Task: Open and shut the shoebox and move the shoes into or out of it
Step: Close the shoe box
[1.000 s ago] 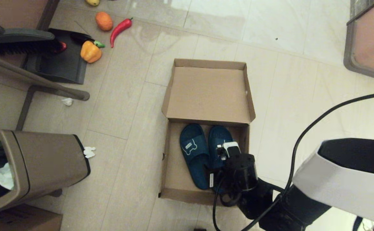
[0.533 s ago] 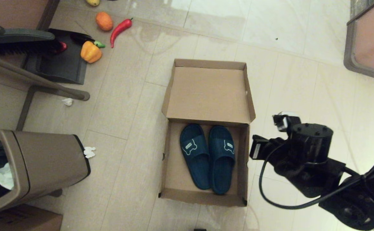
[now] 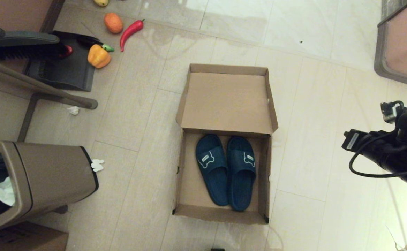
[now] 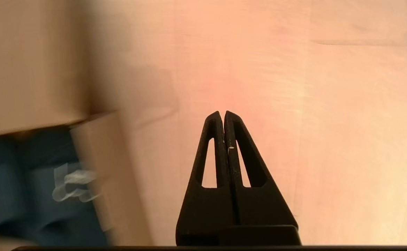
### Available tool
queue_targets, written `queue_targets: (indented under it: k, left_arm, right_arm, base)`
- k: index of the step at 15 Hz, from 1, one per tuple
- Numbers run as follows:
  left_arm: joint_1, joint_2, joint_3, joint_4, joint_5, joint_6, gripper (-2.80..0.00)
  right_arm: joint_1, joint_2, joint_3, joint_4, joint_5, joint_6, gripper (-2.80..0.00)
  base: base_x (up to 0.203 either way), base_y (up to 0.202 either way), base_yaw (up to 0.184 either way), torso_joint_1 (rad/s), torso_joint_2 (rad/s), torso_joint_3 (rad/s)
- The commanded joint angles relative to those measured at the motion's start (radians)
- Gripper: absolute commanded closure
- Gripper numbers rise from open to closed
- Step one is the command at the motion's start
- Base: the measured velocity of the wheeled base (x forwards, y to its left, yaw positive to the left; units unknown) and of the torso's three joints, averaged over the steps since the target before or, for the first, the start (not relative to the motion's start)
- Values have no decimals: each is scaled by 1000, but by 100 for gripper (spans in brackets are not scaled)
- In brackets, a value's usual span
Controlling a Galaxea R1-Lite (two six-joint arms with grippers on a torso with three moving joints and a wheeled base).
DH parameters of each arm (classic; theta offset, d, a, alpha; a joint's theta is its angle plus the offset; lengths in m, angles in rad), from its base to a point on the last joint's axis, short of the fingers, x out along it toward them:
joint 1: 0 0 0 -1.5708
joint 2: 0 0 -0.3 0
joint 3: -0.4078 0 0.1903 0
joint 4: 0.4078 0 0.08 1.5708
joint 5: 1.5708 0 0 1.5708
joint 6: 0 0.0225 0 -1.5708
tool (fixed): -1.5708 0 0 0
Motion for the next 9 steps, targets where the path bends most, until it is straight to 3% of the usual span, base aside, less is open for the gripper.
queue_targets:
  k: [1, 4, 6, 9]
  left_arm:
    - [-6, 244, -78, -26, -1, -8, 0]
    - [-13, 634, -244, -154, -24, -109, 0]
    - [-16, 887, -382, -227, -91, -207, 0]
    - [-12, 1221, -605, -286, -208, -354, 0]
  right_arm:
    - [-37, 67, -18, -2, 3, 27, 0]
    - [-44, 197, -144, 37, 4, 92, 0]
    - [-44, 278, -294, 110, 19, 149, 0]
    - [-43, 403, -502, 257, 140, 240, 0]
  base:
    - [0, 0, 0, 0, 0, 0]
    - [0, 0, 0, 0, 0, 0]
    - [0, 0, 0, 0, 0, 0]
    - [0, 0, 0, 0, 0, 0]
